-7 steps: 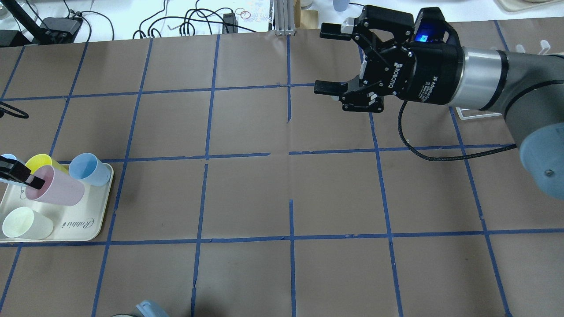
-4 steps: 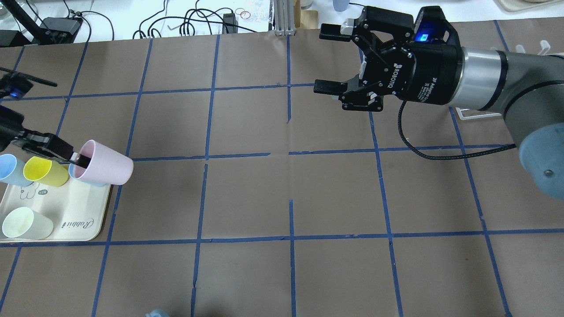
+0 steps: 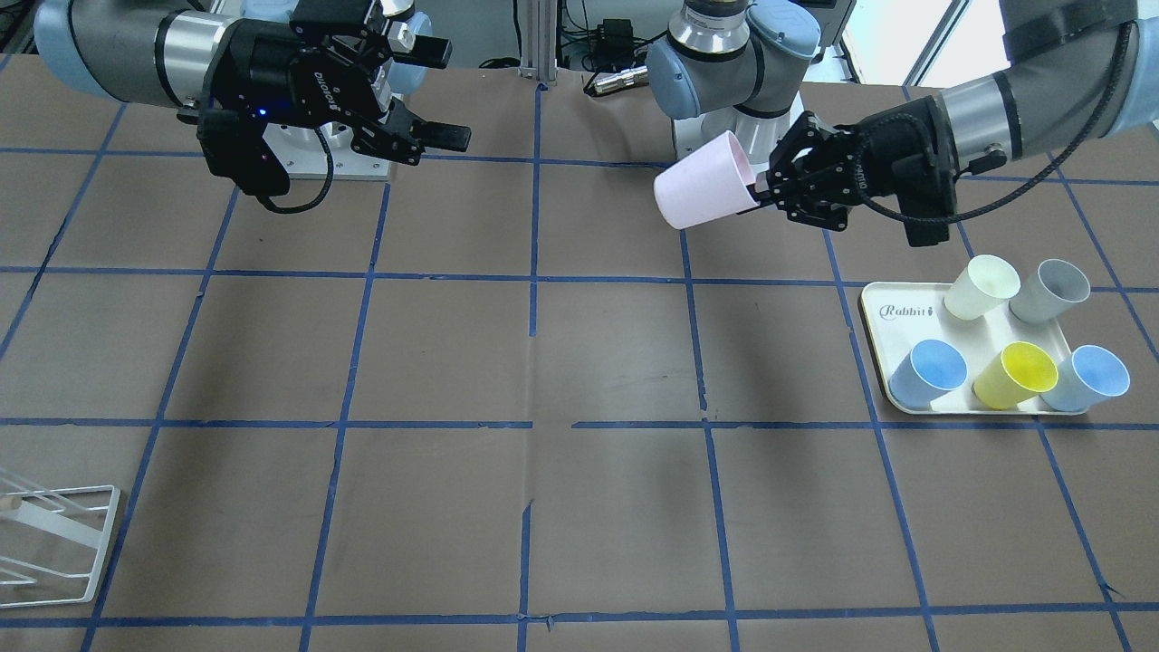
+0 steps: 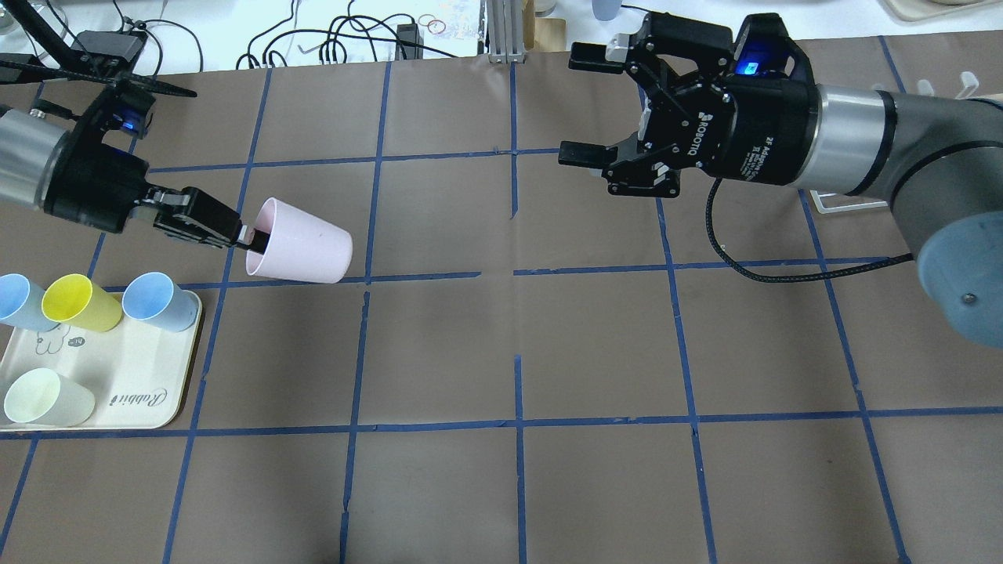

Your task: Transfer IKEA cup to right arm and place on rack

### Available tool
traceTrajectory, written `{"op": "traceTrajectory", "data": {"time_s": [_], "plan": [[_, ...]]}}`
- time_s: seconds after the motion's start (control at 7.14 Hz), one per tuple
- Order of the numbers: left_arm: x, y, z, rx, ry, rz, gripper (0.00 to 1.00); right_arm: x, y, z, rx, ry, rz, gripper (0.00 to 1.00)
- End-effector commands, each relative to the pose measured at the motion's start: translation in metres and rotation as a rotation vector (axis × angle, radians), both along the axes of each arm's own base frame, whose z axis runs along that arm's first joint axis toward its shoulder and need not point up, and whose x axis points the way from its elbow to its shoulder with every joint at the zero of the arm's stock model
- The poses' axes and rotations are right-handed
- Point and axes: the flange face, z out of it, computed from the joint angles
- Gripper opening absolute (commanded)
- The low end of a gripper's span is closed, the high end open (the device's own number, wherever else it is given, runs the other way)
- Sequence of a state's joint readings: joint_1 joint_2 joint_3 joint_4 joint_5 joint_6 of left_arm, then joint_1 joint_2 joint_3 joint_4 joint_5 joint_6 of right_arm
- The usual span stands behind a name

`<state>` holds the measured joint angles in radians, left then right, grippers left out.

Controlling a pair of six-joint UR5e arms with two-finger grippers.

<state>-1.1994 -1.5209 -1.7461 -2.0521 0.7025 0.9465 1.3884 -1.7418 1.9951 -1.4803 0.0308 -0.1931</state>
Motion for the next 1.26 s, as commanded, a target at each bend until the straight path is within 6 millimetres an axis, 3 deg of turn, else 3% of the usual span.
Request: {"op": "traceTrajectory", "data": {"time_s": [0.0, 0.56, 0.7, 1.12], "plan": [[-0.075, 0.005, 0.014, -0.028, 0.186, -0.002, 0.00, -0.001, -0.003, -0.005, 0.009, 0.000, -0.001, 1.00], [-0.129, 0.023, 0.015, -0.040, 0.402, 0.064, 0.00, -0.003, -0.008, -0.012, 0.011, -0.005, -0.005, 1.00], [-0.137, 0.024, 0.019, -0.050, 0.430, 0.068, 0.00, -0.003, -0.011, -0.020, 0.033, -0.002, 0.000, 1.00], [-0.155, 0.027, 0.023, -0.050, 0.495, 0.080, 0.00, -0.002, -0.006, -0.016, 0.100, -0.014, 0.000, 1.00]]}}
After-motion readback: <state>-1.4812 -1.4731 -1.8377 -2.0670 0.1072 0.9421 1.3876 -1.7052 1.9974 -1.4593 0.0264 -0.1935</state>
